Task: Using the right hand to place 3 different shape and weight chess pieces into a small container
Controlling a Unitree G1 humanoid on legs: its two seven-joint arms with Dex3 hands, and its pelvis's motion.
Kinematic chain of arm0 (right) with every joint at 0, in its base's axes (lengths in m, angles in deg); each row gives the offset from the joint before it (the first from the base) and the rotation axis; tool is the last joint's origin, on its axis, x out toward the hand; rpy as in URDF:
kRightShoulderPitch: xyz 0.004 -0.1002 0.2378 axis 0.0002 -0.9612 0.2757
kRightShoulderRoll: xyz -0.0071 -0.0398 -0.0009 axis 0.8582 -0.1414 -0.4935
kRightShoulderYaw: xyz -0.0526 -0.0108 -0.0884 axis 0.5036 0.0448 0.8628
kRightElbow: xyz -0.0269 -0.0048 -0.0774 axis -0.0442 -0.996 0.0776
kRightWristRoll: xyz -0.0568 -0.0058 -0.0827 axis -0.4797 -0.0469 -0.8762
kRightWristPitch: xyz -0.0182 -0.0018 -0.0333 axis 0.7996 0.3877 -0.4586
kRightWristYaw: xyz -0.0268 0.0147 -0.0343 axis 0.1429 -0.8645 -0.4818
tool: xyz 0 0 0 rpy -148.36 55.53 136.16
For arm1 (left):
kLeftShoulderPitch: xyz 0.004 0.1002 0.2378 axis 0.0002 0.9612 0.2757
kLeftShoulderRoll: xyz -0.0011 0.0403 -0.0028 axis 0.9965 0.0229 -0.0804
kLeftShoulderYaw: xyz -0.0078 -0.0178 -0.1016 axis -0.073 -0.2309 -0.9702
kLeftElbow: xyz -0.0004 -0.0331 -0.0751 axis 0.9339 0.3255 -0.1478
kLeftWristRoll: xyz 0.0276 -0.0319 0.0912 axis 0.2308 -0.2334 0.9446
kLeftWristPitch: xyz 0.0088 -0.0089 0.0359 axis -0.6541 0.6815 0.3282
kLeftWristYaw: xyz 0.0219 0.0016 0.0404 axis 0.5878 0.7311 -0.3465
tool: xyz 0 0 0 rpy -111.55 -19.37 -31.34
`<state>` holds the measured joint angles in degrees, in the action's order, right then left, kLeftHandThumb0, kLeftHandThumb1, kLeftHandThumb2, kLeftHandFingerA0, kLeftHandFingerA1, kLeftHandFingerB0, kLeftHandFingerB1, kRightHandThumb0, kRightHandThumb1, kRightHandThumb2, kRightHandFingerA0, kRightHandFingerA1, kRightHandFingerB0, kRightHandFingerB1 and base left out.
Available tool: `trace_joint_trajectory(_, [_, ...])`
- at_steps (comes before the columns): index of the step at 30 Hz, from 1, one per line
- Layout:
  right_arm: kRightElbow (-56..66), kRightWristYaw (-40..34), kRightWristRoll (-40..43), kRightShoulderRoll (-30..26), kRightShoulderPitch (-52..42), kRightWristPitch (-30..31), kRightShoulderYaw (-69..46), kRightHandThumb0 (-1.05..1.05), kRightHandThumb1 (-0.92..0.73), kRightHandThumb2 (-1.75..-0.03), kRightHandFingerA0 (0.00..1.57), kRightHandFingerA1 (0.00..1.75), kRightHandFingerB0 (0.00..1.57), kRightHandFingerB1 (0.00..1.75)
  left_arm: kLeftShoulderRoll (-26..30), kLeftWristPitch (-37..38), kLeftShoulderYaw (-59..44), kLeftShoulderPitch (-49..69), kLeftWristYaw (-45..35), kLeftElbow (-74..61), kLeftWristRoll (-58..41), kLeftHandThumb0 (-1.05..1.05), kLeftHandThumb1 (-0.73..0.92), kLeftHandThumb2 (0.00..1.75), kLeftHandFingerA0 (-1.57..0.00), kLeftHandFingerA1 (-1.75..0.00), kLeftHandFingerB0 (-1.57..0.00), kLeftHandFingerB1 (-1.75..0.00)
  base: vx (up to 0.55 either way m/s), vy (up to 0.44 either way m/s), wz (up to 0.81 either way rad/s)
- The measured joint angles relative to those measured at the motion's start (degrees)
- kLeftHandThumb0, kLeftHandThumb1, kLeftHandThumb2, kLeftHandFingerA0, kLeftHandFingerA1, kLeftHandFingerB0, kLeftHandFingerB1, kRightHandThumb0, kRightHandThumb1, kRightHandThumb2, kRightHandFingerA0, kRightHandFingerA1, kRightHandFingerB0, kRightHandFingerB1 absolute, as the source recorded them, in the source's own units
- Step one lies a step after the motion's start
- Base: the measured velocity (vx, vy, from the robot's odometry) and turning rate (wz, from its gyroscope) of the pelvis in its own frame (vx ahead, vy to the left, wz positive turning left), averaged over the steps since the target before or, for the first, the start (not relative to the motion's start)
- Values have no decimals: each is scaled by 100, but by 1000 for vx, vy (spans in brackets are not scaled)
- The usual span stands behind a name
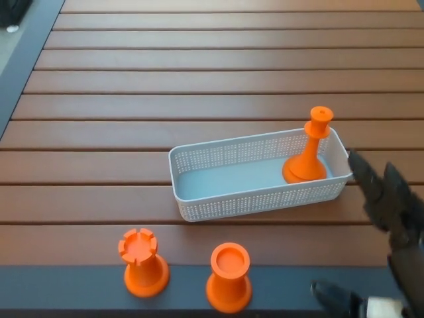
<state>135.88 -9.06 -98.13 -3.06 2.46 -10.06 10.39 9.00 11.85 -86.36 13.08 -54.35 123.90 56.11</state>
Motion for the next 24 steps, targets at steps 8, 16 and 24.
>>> trace_joint_trajectory(8, [-297,41,-382,37,-201,64,633,-89,-51,-90,0,13,0,0,-50,-114,-33,23,-19,-175,-26,-5,40,121,-145,-132,-146,-132,0,0,0])
trace_joint_trajectory(16, [-649,85,-565,205,150,262,715,-86,-49,-90,0,16,3,3,-60,-144,-41,85,-71,-211,-31,-5,43,122,-145,-132,-146,-132,0,0,0])
trace_joint_trajectory(24, [-1435,76,-910,422,880,544,826,-89,-50,-90,0,18,0,0,-65,-147,-4,22,-57,-264,-14,-6,43,122,-145,-132,-145,-131,0,0,0])
